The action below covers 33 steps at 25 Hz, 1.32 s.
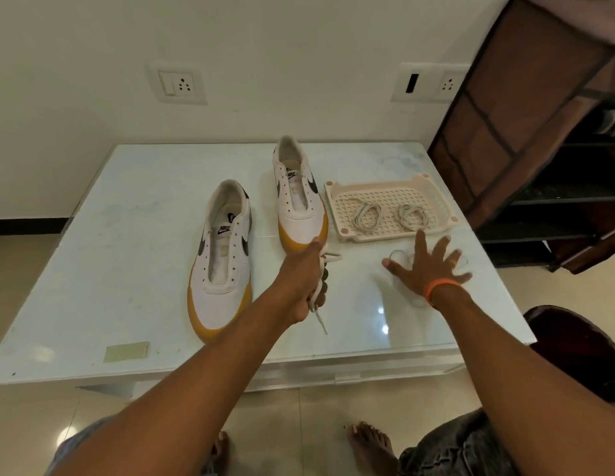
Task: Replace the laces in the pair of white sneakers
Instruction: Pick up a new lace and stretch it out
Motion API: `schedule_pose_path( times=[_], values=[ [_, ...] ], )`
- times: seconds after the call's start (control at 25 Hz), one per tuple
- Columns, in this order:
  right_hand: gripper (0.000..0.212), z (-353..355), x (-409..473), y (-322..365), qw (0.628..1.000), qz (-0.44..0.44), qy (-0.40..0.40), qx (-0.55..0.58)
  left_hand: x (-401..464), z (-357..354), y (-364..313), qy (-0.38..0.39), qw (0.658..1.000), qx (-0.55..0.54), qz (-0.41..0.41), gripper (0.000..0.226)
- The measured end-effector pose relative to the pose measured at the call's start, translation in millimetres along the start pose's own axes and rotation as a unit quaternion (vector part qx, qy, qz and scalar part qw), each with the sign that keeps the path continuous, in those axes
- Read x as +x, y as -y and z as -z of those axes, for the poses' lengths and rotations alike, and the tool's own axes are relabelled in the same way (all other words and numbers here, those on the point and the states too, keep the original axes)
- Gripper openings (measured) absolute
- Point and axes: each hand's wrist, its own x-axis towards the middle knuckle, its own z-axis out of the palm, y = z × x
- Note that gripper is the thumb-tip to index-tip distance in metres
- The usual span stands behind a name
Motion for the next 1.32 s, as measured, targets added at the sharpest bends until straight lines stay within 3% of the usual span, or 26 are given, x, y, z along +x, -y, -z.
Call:
schedule_pose_path(
  times=[0.08, 0.12, 0.2, 0.28, 0.32, 0.44, 0.48, 0.56, 0.64, 0.68, 0.72, 0.76, 0.84, 0.88, 0.96, 1.08, 1.16, 1.32],
  values=[
    [0.085, -34, -1, -6, 0.999, -0.008, 0.025, -0.032, 4, -1, 0, -0.017, 0.999, -0.04, 0.001, 0.032],
    [0.075, -48, -6, -3, 0.998, -0.005, -0.008, -0.056, 5, -2, -1, -0.025, 0.998, -0.052, -0.003, 0.033],
    [0.049, -66, -15, 5, 0.983, 0.035, -0.145, -0.103, 7, -1, 1, -0.036, 0.998, -0.045, -0.01, 0.033],
    [0.024, -72, -15, 8, 0.964, 0.074, -0.249, -0.065, 9, -2, 4, -0.04, 0.999, -0.022, -0.022, 0.033],
    [0.015, -72, -16, 10, 0.964, 0.097, -0.246, -0.013, 9, -3, 6, -0.052, 0.998, -0.013, -0.03, 0.033],
    [0.01, -52, -28, 34, 0.965, 0.11, -0.116, 0.206, 14, 0, 7, -0.095, 0.994, -0.018, -0.044, 0.03],
    [0.013, -37, -39, 48, 0.936, 0.109, -0.047, 0.332, 16, 2, 6, -0.104, 0.994, -0.02, -0.039, 0.028],
    [0.018, -5, -69, 74, 0.824, 0.148, 0.108, 0.536, 21, 6, 7, -0.113, 0.993, -0.011, -0.005, 0.031],
    [0.019, 23, -98, 87, 0.722, 0.193, 0.218, 0.628, 20, 7, 8, -0.085, 0.995, -0.012, 0.041, 0.048],
    [0.018, 31, -107, 90, 0.7, 0.204, 0.244, 0.639, 19, 8, 8, -0.052, 0.996, -0.024, 0.063, 0.058],
    [0.018, 32, -114, 92, 0.696, 0.205, 0.245, 0.643, 17, 9, 6, -0.007, 0.996, -0.046, 0.081, 0.067],
    [0.018, 27, -115, 94, 0.721, 0.208, 0.208, 0.628, 14, 8, 5, 0.041, 0.992, -0.077, 0.096, 0.074],
    [0.018, 13, -113, 98, 0.826, 0.236, 0.048, 0.51, 9, 4, 4, 0.092, 0.982, -0.127, 0.102, 0.082],
    [0.016, 6, -113, 100, 0.861, 0.252, -0.032, 0.441, 8, 1, 5, 0.101, 0.978, -0.152, 0.096, 0.084],
    [0.015, -6, -118, 107, 0.878, 0.294, -0.125, 0.357, 10, -3, 8, 0.1, 0.972, -0.198, 0.074, 0.077],
    [0.017, -23, -125, 117, 0.871, 0.304, -0.178, 0.342, 15, -2, 10, 0.082, 0.977, -0.192, 0.045, 0.064],
    [0.007, -26, -129, 124, 0.848, 0.248, -0.174, 0.435, 13, -3, 7, 0.079, 0.976, -0.2, 0.021, 0.061],
    [0.016, -24, -135, 131, 0.686, 0.077, -0.066, 0.721, 16, 2, -1, 0.073, 0.958, -0.277, 0.001, 0.044]
  ],
)
